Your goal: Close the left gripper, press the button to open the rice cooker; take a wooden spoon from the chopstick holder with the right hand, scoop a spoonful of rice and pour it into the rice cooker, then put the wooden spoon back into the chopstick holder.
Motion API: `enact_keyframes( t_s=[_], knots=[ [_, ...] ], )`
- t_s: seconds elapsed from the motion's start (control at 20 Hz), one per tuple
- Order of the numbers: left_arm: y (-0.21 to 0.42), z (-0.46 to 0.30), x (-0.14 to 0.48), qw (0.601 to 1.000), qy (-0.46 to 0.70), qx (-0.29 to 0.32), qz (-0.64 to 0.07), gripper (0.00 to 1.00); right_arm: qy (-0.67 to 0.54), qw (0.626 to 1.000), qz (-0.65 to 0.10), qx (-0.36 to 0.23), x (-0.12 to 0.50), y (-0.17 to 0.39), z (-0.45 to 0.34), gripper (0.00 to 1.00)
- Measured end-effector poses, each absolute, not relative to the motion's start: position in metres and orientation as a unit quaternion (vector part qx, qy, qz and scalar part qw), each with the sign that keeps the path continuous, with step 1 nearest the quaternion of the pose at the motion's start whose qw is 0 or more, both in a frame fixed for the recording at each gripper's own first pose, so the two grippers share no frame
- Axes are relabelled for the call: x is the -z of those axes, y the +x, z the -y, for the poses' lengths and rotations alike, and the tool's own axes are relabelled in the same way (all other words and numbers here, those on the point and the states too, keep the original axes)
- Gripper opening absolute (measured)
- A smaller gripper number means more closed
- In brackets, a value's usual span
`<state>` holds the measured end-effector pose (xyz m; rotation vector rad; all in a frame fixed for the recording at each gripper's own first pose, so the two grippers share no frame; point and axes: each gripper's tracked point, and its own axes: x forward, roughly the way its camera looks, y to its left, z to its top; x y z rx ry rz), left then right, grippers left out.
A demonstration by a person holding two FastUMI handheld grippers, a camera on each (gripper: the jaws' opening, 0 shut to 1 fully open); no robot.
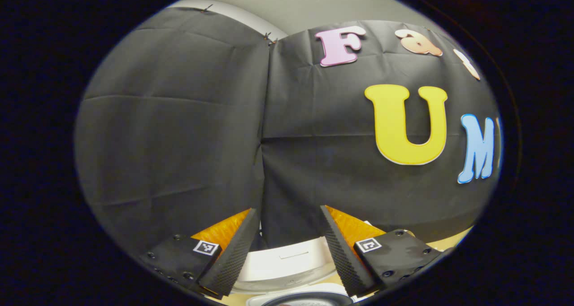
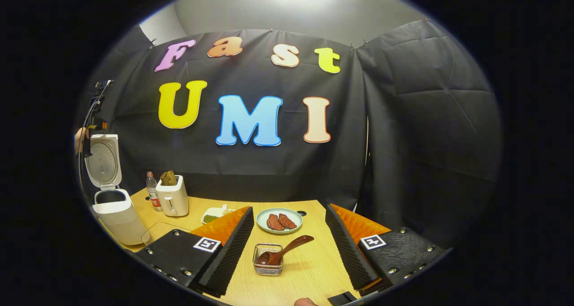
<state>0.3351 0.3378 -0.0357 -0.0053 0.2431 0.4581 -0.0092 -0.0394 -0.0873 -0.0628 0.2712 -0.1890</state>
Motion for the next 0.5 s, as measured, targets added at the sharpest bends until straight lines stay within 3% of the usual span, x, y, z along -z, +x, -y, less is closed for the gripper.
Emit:
enact_keyframes(
  t_s=[0.15,0.5],
  knots=[
    [0.338,-0.334,0.055,0.961,-0.017,-0.227,-0.160,0.95,-0.039,0.987,-0.131,0.088,0.086,-0.007,0.039,0.97],
    [0.337,-0.331,0.053,0.960,-0.019,-0.226,-0.166,0.95,-0.034,0.988,-0.130,0.071,0.090,-0.002,0.045,0.98]
  ],
)
